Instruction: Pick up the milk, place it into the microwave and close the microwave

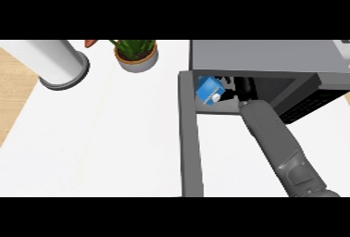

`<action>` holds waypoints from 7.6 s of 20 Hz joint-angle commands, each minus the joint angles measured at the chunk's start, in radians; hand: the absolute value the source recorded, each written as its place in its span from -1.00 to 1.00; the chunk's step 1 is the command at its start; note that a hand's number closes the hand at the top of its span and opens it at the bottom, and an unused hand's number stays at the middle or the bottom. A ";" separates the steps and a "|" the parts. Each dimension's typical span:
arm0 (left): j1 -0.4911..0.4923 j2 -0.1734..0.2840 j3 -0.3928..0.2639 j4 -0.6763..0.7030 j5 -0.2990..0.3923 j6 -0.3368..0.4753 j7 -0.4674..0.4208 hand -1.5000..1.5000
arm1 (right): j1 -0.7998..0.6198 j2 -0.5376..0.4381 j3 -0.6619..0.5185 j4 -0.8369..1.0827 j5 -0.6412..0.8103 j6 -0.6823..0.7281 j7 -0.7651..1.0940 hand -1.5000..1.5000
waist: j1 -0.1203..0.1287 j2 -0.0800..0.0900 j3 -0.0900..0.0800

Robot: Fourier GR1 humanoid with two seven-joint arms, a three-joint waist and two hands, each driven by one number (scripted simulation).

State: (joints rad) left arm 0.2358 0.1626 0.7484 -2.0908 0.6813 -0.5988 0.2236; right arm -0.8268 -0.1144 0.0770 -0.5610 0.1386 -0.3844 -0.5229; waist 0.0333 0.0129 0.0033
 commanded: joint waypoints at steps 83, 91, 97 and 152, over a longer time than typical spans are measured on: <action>-0.161 -0.162 -0.654 0.034 -0.380 -0.082 0.019 1.00 | 0.376 0.018 -0.195 0.051 -0.124 0.420 -0.367 -1.00 | -0.064 -0.024 -0.005; -0.234 -0.163 -0.795 0.173 -0.545 -0.038 -0.079 1.00 | 0.705 -0.033 -0.161 -0.350 -0.174 0.467 -0.282 -1.00 | -0.069 -0.021 -0.006; -0.373 -0.163 -1.003 0.385 -0.762 0.107 -0.197 1.00 | 0.892 -0.087 -0.136 -0.564 -0.193 0.532 -0.256 -1.00 | -0.082 -0.016 -0.006; -1.094 -0.163 -1.606 1.219 0.131 1.341 -0.696 -1.00 | 0.934 -0.506 -0.379 -1.443 -0.352 0.705 0.097 1.00 | -0.285 0.048 -0.011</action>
State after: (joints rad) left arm -0.8103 -0.0001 -0.9008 -0.8815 0.7578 0.7093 -0.4679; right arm 0.1659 -0.5740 -0.2481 -1.9996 -0.2724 0.3551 -0.4238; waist -0.2487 0.0531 -0.0068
